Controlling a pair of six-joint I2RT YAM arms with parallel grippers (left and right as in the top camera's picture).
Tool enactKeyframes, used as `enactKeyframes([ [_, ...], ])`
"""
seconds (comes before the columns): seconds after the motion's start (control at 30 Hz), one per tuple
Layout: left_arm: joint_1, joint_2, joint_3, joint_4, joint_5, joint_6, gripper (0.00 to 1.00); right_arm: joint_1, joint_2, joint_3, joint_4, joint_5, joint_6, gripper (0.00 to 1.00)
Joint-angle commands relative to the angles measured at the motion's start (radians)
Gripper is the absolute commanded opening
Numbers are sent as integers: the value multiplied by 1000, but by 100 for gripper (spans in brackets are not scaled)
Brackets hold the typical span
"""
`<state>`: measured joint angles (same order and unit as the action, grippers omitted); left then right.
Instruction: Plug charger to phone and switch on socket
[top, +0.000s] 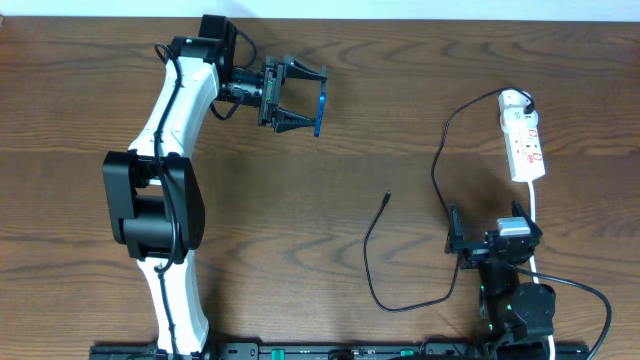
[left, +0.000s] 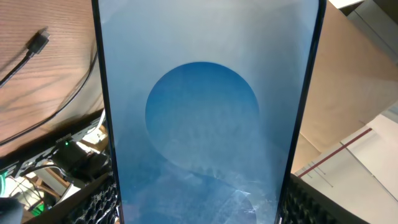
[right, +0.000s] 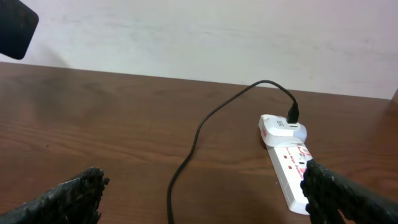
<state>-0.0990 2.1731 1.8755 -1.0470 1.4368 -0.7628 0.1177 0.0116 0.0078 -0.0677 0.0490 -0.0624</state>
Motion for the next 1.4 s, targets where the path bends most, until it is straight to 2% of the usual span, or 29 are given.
enactKeyframes([
  [0.0, 6, -26, 3, -3, 36, 2, 74, 8, -6, -2, -3, 5, 2, 99],
  [0.77, 6, -26, 3, -3, 36, 10, 74, 8, -6, -2, -3, 5, 2, 99],
  [1.13, 6, -26, 3, -3, 35, 76, 73, 8, -6, -2, -3, 5, 2, 99],
  [1.37, 6, -27, 3, -3, -41, 101, 73, 8, -6, -2, -3, 5, 2, 99],
])
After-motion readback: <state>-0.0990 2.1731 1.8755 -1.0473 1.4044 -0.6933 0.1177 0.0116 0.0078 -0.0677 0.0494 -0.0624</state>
